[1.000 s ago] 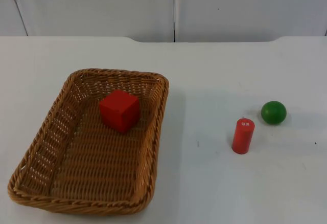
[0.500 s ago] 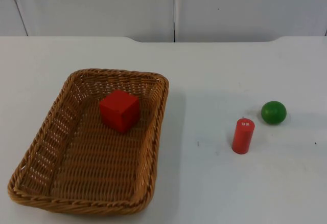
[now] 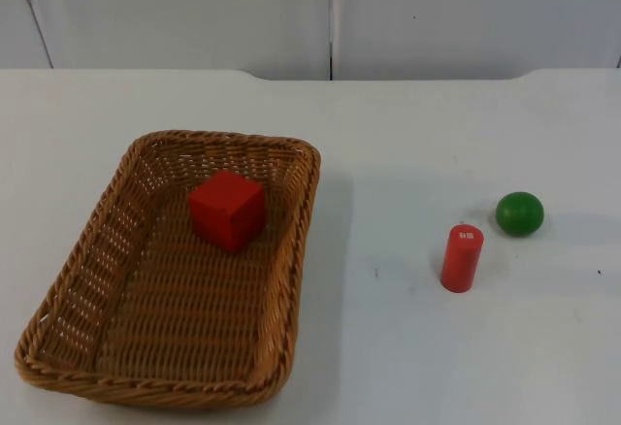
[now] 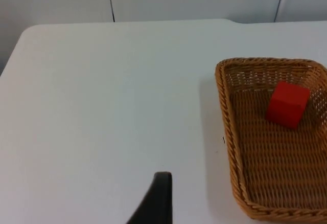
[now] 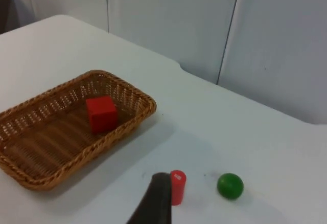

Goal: Pick up the basket with the left hand and place the object to the left of the red cylinder into the basket with the right hand.

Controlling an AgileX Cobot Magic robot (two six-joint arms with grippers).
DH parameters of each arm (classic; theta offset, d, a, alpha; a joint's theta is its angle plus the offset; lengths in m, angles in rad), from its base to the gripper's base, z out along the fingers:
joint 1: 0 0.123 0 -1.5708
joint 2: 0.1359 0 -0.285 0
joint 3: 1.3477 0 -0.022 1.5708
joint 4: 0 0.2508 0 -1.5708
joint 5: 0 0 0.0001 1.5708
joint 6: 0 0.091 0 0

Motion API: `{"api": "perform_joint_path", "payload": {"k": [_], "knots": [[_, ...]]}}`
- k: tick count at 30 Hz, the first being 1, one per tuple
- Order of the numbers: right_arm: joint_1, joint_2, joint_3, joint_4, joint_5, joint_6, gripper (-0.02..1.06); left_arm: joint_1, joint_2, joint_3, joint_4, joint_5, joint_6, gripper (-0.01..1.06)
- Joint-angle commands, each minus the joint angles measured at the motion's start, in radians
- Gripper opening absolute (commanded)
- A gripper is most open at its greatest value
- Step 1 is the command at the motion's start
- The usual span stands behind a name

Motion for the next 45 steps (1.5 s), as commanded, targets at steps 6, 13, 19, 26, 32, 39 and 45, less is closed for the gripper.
{"api": "perform_joint_path", "payload": {"k": [6, 13, 19, 26, 32, 39, 45], "knots": [[-0.001, -0.005, 0.001, -0.008, 0.048, 0.006, 0.82, 0.001, -0.004, 0.008, 0.017, 0.018, 0.011, 0.87], [-0.001, -0.005, 0.001, 0.049, 0.105, -0.025, 0.82, 0.001, -0.004, 0.016, 0.033, 0.028, 0.011, 0.87], [-0.001, -0.084, 0.001, 0.055, 0.169, -0.025, 0.82, 0.001, -0.004, 0.019, 0.05, 0.032, -0.008, 0.87], [-0.001, -0.215, 0.001, 0.072, 0.306, -0.027, 0.82, 0.001, -0.004, 0.026, 0.068, 0.038, -0.031, 0.87], [-0.001, -0.266, 0.001, 0.079, 0.366, -0.018, 0.82, 0.001, -0.004, 0.026, 0.07, 0.038, -0.031, 0.87], [-0.001, -0.266, 0.075, 0.079, 0.414, 0.017, 0.82, 0.001, -0.004, 0.026, 0.07, 0.038, -0.031, 0.87], [-0.001, -0.266, 0.098, 0.076, 0.341, 0.017, 0.82, 0.001, -0.004, 0.026, 0.067, 0.038, -0.031, 0.87]]}}
